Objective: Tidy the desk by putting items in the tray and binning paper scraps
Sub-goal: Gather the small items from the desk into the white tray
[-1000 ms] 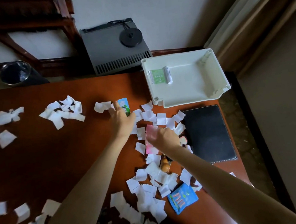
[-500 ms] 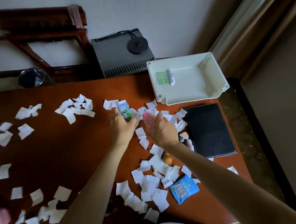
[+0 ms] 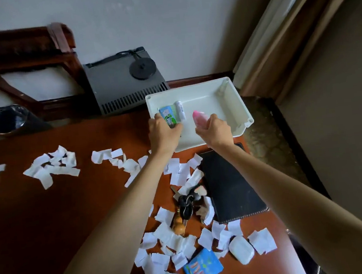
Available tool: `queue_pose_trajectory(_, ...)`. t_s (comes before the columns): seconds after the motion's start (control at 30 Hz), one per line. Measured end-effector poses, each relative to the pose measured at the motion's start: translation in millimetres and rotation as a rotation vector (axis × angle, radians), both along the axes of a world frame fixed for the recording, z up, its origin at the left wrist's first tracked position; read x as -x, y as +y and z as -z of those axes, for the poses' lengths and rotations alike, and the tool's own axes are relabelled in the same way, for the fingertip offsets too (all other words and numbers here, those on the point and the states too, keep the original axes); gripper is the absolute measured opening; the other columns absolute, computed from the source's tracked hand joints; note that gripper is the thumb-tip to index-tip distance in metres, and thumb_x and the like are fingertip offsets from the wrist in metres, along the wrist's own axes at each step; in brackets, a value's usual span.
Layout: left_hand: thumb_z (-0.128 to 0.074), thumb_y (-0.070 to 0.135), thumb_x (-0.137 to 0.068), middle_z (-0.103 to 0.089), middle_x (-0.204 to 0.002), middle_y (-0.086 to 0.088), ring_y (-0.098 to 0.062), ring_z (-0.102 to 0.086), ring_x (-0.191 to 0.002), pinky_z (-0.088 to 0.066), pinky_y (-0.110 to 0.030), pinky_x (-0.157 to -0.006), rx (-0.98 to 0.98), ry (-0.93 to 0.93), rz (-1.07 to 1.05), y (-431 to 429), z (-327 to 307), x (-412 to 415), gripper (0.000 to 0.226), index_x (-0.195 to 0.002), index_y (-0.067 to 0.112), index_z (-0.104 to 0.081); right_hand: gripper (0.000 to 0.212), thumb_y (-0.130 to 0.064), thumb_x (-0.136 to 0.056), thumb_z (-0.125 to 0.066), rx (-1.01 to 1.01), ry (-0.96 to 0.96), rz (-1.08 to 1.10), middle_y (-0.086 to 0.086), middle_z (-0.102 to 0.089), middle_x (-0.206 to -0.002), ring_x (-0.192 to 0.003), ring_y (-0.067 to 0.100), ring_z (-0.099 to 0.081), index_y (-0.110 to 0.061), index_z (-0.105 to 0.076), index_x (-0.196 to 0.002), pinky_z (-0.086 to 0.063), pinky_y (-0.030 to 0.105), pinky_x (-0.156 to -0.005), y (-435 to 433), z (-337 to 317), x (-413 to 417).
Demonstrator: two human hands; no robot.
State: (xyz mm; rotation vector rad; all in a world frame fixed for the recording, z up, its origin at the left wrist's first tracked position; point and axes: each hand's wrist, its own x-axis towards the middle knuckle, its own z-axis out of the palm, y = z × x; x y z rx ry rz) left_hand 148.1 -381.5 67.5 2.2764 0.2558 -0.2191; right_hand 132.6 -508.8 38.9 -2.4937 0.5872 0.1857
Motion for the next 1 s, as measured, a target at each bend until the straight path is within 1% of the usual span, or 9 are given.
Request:
queue_pose_trajectory(0.2,-0.059,0.024,-0.087,-0.047,-0.125,-0.017,-0.028,-0.051,-0.115,-0.038,-0.023,-0.072,-0.082,0.075,-0.002,-26.4,25.0,-45.3,0.048,-0.126,0.001,-0.044,0.043,-0.025,-0.086,-0.06,-0.056,0.091,-0.048,0.019,-0.06,-0.114,-0.101,0.035,-0.059,-0.003,-0.043,-0.119,-0.049,0.04,-0.084,-16.2,37.1,-54.4)
queue_pose_trajectory(0.37,-0.058,0.022,-0.088,-0.046,-0.125,-0.018,-0.031,-0.052,-0.113,-0.039,-0.027,-0.073,-0.127,0.106,-0.009,-35.0,43.7,-74.0,0.046,-0.125,0.0,-0.043,0.041,-0.024,-0.088,-0.057,-0.074,0.053,-0.049,0.02,-0.058,-0.111,-0.101,0.036,-0.059,-0.002,-0.042,-0.118,-0.052,0.042,-0.086,-16.1,57.2,-87.4)
queue_pose_trajectory(0.43,-0.057,0.021,-0.088,-0.045,-0.126,-0.018,-0.031,-0.053,-0.113,-0.037,-0.025,-0.07,-0.132,0.106,-0.011,-35.2,50.2,-79.5,0.047,-0.127,0.0,-0.042,0.042,-0.027,-0.089,-0.057,-0.091,0.045,-0.062,0.021,-0.056,-0.111,-0.1,0.037,-0.058,-0.001,-0.042,-0.119,-0.051,0.041,-0.084,-15.0,61.2,-94.9)
queue_pose_trajectory(0.53,-0.057,0.021,-0.089,-0.046,-0.126,-0.018,-0.029,-0.054,-0.112,-0.039,-0.023,-0.068,-0.125,0.091,-0.007,-33.2,56.8,-83.0,0.048,-0.128,0.0,-0.041,0.04,-0.019,-0.088,-0.059,-0.12,0.037,-0.092,0.021,-0.053,-0.115,-0.101,0.036,-0.057,-0.002,-0.043,-0.12,-0.047,0.036,-0.079,-14.0,64.1,-99.4)
queue_pose_trajectory(0.7,-0.061,0.021,-0.086,-0.049,-0.122,-0.018,-0.03,-0.055,-0.11,-0.042,-0.026,-0.069,-0.049,0.094,-0.036,-32.5,60.6,-86.7,0.047,-0.123,0.001,-0.041,0.039,-0.014,-0.091,-0.052,-0.134,-0.003,-0.087,0.018,-0.049,-0.125,-0.105,0.035,-0.055,-0.005,-0.046,-0.128,-0.045,0.036,-0.086,-15.6,61.7,-90.7)
queue_pose_trajectory(0.77,-0.062,0.019,-0.084,-0.052,-0.121,-0.019,-0.031,-0.057,-0.109,-0.045,-0.03,-0.072,0.034,0.12,-0.057,-33.9,61.2,-89.2,0.046,-0.121,0.002,-0.039,0.036,-0.013,-0.088,-0.053,-0.131,-0.061,-0.067,0.016,-0.048,-0.125,-0.101,0.034,-0.058,-0.005,-0.051,-0.123,-0.044,0.032,-0.082,-20.0,58.1,-83.9)
queue_pose_trajectory(0.83,-0.062,0.015,-0.084,-0.053,-0.12,-0.017,-0.029,-0.057,-0.108,-0.048,-0.03,-0.072,0.101,0.13,-0.07,-36.8,61.1,-91.8,0.046,-0.121,0.004,-0.037,0.03,-0.014,-0.085,-0.058,-0.157,-0.12,-0.087,0.014,-0.054,-0.118,-0.092,0.029,-0.059,-0.006,-0.059,-0.113,-0.041,0.026,-0.076,-25.3,54.2,-77.6)
queue_pose_trajectory(0.9,-0.063,0.01,-0.083,-0.052,-0.112,-0.012,-0.026,-0.058,-0.104,-0.047,-0.025,-0.063,0.145,0.131,-0.048,-42.1,59.6,-93.6,0.051,-0.126,0.008,-0.035,0.025,-0.021,-0.085,-0.064,-0.2,-0.125,-0.16,0.011,-0.061,-0.11,-0.079,0.019,-0.054,-0.008,-0.066,-0.106,-0.037,0.021,-0.07,-30.5,51.6,-72.0)
queue_pose_trajectory(1.0,-0.062,0.002,-0.082,-0.045,-0.1,-0.004,-0.02,-0.053,-0.092,-0.043,-0.018,-0.055,0.202,0.153,-0.033,-55.1,56.3,-94.7,0.058,-0.131,0.013,-0.032,0.03,-0.028,-0.083,-0.069,-0.239,-0.089,-0.233,0.008,-0.064,-0.105,-0.074,0.012,-0.047,-0.011,-0.068,-0.107,-0.035,0.018,-0.062,-38.8,47.0,-65.4)
